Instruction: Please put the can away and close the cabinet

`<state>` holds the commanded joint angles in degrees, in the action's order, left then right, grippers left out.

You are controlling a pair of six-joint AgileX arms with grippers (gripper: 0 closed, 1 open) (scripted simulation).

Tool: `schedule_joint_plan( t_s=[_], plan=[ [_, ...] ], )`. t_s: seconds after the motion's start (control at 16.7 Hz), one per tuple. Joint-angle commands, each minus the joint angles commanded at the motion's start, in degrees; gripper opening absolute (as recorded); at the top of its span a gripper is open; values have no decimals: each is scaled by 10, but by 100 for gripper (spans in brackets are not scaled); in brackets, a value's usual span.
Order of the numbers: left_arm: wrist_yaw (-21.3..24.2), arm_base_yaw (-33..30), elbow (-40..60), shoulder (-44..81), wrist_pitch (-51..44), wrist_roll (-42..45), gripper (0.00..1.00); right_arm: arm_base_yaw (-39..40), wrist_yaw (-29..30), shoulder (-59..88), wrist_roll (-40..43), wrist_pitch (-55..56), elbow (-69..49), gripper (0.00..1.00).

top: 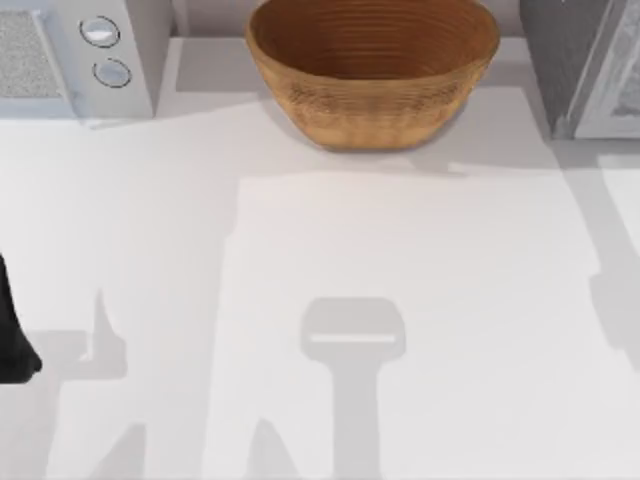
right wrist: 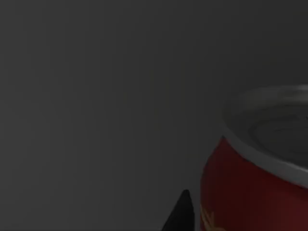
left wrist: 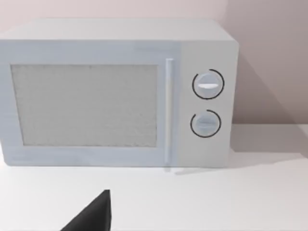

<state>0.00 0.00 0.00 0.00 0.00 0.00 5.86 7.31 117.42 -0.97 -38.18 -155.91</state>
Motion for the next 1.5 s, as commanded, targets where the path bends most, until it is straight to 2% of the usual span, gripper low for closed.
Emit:
schedule_joint_plan(
  t_s=[0.42,1.2,1.5],
  plan=[
    [0,0,0,0,0,0,100,-3,-3,23,0,-8,-28,0],
    [0,0,0,0,0,0,100,-3,-3,23,0,-8,-28,98],
    [0,0,0,0,0,0,100,-3,-3,23,0,-8,-28,100]
  ],
)
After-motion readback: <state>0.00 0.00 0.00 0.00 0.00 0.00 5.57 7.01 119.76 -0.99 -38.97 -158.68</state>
